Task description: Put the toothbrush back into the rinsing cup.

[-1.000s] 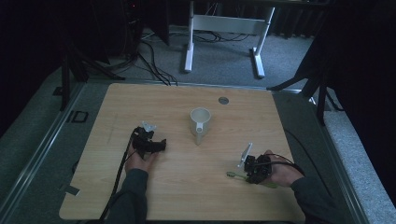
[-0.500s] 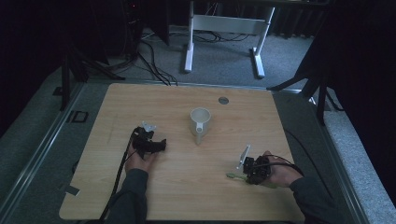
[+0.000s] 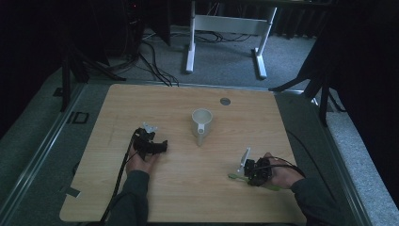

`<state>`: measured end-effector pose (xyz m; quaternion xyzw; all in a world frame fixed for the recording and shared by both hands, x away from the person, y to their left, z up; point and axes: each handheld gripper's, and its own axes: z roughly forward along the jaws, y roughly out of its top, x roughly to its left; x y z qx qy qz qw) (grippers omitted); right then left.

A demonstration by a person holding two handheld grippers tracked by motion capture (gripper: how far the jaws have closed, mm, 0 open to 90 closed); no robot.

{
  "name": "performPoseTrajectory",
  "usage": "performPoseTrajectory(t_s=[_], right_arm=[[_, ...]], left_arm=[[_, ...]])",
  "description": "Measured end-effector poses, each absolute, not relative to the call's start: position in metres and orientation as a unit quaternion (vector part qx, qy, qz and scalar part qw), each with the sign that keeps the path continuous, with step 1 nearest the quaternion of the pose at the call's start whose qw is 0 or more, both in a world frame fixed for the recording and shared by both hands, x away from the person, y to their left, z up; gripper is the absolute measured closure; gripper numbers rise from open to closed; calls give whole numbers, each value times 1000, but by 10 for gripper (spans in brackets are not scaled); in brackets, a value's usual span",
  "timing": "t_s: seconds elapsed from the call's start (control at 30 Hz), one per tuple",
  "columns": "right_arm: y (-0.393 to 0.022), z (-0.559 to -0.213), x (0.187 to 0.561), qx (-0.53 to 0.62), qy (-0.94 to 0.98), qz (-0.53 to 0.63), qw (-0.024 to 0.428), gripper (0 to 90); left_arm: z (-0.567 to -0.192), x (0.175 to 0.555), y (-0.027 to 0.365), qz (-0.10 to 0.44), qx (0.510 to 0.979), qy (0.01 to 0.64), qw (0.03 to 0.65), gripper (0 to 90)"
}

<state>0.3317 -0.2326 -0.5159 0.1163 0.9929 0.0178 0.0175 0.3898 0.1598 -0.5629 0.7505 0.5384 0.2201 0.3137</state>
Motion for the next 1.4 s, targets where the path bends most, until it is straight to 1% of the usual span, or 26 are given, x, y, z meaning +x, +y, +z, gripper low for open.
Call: performPoseTrajectory(t_s=[0.27, 0.5, 1.03, 1.4], right_arm=[[-235, -514, 333, 123, 992, 23, 16, 785], [-242, -500, 335, 138, 989, 48, 20, 787], [-253, -463, 344, 167, 974, 149, 44, 787], [-260, -454, 349, 192, 956, 216, 55, 787]], left_arm=[[-563, 390, 160, 220, 750, 539, 314, 144], [-563, 390, 160, 220, 750, 539, 314, 144], [-563, 390, 160, 220, 750, 538, 314, 144], [-563, 390, 160, 220, 750, 538, 314, 144]])
